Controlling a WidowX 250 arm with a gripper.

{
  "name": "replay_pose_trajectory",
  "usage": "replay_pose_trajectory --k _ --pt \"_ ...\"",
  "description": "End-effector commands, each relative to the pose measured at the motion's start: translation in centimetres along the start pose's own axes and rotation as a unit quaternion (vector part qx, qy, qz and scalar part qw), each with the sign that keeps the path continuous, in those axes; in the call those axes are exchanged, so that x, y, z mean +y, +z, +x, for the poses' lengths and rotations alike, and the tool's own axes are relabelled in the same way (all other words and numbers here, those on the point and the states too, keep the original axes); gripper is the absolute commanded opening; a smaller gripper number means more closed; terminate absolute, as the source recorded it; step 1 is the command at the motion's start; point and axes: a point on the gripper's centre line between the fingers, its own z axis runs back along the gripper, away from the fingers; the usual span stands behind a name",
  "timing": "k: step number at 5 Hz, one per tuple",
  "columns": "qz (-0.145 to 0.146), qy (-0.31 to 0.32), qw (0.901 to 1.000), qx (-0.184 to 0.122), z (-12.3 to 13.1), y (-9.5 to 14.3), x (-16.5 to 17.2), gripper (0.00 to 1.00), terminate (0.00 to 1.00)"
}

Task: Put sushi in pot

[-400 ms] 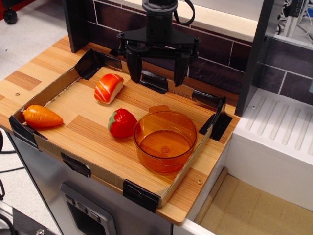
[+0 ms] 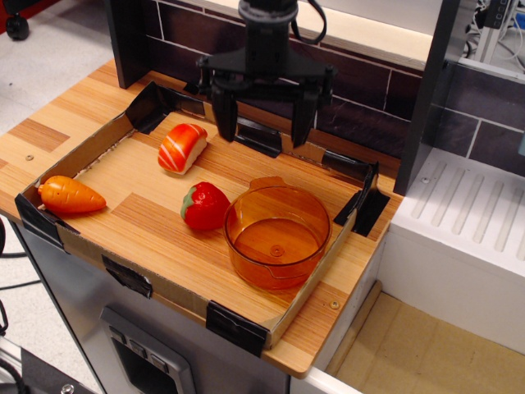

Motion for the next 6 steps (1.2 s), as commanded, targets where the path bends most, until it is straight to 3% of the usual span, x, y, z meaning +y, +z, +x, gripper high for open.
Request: replay_pose_trajectory --k 1,3,6 --pt "-0.015 -0.049 0.9985 -0.016 3.7 1.3 3.8 1.00 0.00" --pt "-0.007 -0.071 0.9973 -0.018 6.4 -1.2 7.0 1.00 0.00" --pt "0.015 -0.109 0.9938 0.015 7.1 -4.4 7.8 1.00 0.00"
